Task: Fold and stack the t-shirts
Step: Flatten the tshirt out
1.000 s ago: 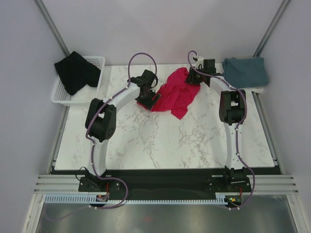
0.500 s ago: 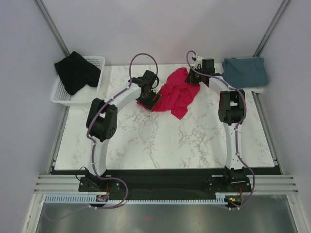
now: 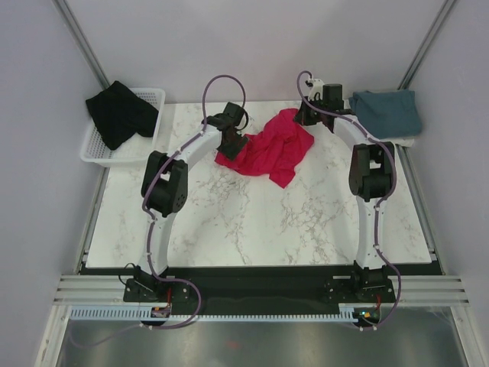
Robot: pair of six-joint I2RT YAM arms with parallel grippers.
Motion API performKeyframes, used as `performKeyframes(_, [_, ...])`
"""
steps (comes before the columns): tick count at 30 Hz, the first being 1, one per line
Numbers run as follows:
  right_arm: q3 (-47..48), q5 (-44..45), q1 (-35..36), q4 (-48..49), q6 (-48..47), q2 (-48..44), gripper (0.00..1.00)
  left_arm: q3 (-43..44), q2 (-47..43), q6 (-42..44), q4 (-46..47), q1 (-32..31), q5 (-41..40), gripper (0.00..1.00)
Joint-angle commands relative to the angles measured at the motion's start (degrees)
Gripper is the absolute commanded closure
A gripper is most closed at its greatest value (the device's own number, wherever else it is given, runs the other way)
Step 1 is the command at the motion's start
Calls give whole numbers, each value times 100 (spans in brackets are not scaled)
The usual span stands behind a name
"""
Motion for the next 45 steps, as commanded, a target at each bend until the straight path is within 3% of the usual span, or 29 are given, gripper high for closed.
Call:
performKeyframes(1, [-139,-20,-9,158,-14,-496,99,604,221,297,368,44,-275,25])
performKeyframes(10, [-464,103,-9,87,-146,-759,98,1229,153,139,262,-79,25,33])
performKeyframes(17, [-561,103,0,114,-41,-935,100,1440,-156,51,315,-395,-11,32])
performKeyframes(25, [-649,130,0,105,-58,-1032,100,1475,546,59,271,-475,78,30])
performKeyframes(29, [-719,130,-9,114,-67,-1111,100,1519,881,183,333,-413,86,37])
performKeyframes(37, [-710,130,-9,123,-50,-1146,100,1598,1040,244,421,-396,156,42])
performKeyframes(38, [-719,138,-18,114,-50,-1146,100,1598,1022,253,421,-396,157,46])
performKeyframes(40, [-719,147,-9,105,-41,-1155,100,1607,987,262,412,-396,165,66])
performKeyframes(41, [-719,147,-18,105,-50,-1164,100,1590,961,253,412,-396,148,89])
performKeyframes(42, [-719,147,-9,105,-41,-1164,100,1589,900,244,412,-396,96,98])
performKeyframes(45, [-710,182,-18,96,-50,-1243,100,1589,706,209,377,-396,69,98])
